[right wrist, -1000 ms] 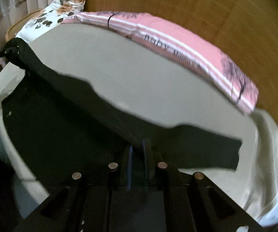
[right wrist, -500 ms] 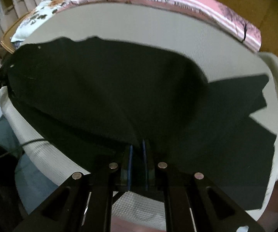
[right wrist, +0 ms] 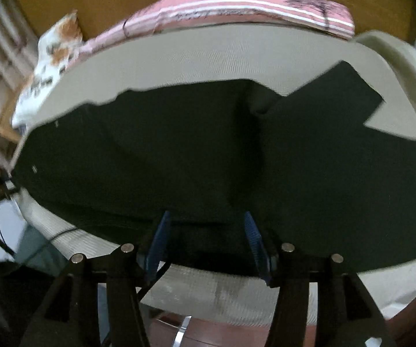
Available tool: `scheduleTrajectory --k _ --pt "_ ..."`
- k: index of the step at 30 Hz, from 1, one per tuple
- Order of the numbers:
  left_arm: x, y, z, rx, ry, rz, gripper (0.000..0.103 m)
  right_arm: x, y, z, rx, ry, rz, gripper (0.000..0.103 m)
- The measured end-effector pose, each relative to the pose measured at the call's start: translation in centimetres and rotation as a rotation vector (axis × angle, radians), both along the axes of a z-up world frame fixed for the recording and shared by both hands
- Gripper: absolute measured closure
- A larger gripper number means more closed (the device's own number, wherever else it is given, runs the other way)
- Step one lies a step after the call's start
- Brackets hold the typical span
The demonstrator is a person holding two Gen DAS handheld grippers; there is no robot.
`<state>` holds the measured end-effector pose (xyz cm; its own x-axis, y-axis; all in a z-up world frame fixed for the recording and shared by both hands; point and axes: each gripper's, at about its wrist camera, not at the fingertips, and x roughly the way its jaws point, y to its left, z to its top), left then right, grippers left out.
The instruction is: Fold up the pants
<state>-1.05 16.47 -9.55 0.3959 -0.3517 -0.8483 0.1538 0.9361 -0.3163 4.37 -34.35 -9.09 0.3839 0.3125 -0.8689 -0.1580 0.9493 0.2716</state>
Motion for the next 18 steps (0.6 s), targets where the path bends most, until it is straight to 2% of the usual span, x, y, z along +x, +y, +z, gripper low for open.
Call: scheduleTrajectory --k 1,5,9,15,18 --pt "-0.6 0.7 0.2 -0.064 0.007 0.046 0.027 -0.2 -0.4 0.0 0.026 0.005 -0.022 0.052" --pt "-1.4 1.2 0.0 -0.286 0.054 0.116 0.027 -0.9 -1.8 -0.1 0.113 0.027 -0.111 0.052" --pt "-0.1 0.1 -1.4 -0.435 0.111 0.182 0.028 -1.1 -2.2 -0.7 0.189 0.043 -0.175 0.052" --pt "1.7 -0.5 -2.8 -0.500 0.134 0.313 0.029 -0.8 -3.6 -2.9 0.225 0.093 -0.297 0.051" --pt "2.1 -0.9 -2.6 -0.458 0.112 0.329 0.044 -0.2 -5.2 -3.9 0.263 0.109 -0.373 0.050"
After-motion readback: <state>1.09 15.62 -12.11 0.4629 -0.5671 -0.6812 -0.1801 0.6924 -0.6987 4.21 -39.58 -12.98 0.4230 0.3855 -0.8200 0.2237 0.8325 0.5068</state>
